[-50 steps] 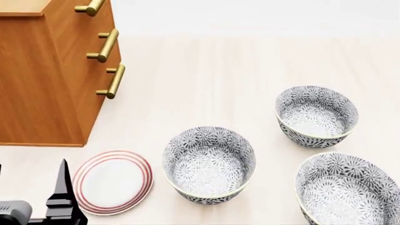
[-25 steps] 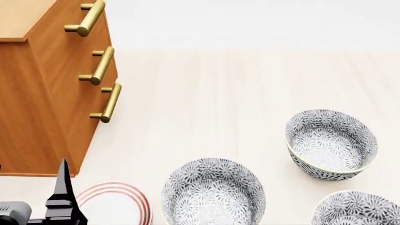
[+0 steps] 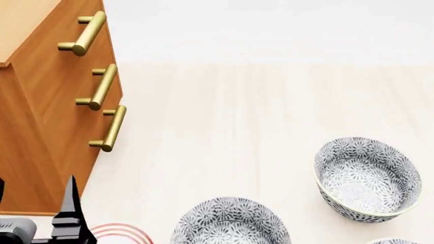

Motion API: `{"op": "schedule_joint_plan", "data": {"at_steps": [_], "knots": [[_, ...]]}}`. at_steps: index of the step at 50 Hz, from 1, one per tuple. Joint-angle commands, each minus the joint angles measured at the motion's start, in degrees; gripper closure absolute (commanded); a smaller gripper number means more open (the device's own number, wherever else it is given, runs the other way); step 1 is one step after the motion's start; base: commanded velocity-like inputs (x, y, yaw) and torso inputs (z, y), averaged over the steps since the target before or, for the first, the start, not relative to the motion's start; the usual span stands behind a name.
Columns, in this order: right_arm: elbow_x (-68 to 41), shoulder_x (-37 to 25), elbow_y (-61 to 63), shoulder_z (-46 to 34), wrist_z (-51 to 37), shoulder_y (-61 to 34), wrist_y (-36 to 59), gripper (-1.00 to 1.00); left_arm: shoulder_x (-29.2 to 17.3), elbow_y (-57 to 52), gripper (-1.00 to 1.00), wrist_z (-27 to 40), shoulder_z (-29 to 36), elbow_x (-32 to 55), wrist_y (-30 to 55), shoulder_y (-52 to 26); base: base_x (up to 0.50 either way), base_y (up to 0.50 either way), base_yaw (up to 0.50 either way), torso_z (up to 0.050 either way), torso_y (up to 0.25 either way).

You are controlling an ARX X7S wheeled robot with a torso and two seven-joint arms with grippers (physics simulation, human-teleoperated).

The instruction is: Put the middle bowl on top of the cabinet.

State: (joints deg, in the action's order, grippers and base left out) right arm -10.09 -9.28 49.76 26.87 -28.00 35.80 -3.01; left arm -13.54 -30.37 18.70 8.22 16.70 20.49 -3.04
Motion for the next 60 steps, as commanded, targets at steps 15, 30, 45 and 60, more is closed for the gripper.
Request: {"op": "schedule_joint_plan", "data": {"at_steps": [15,30,45,60], "knots": [[1.5,0.6,0.6,-1.2,-1.1,0.3,-1.2,-1.00,8.9,-4.1,-1.00,5.4,-4.3,31.9,19.1,-4.2,0.00,0.00,0.00,0.000,0.000],[2.3,0.3,-0.7,-2.9,-1.4,-0.8,-1.7,-1.00,11.8,-6.3,-1.00,13.6,-3.4,45.0,21.4,-2.1,0.00,0.00,0.00,0.000,0.001],[1.1,-0.1,-1.6,-2.1,-1.3,0.2,-3.5,-1.00,9.4,-4.9,-1.00,13.4,5.9,27.4,13.3,0.6,0.00,0.00,0.00,0.000,0.000],[1.0,-0.4,-1.3,-2.1,-1.6,0.8,-3.6,-1.00,8.2,-1.6,-1.00,9.4,8.9,26.3,9.4,0.9,0.00,0.00,0.00,0.000,0.000]]}}
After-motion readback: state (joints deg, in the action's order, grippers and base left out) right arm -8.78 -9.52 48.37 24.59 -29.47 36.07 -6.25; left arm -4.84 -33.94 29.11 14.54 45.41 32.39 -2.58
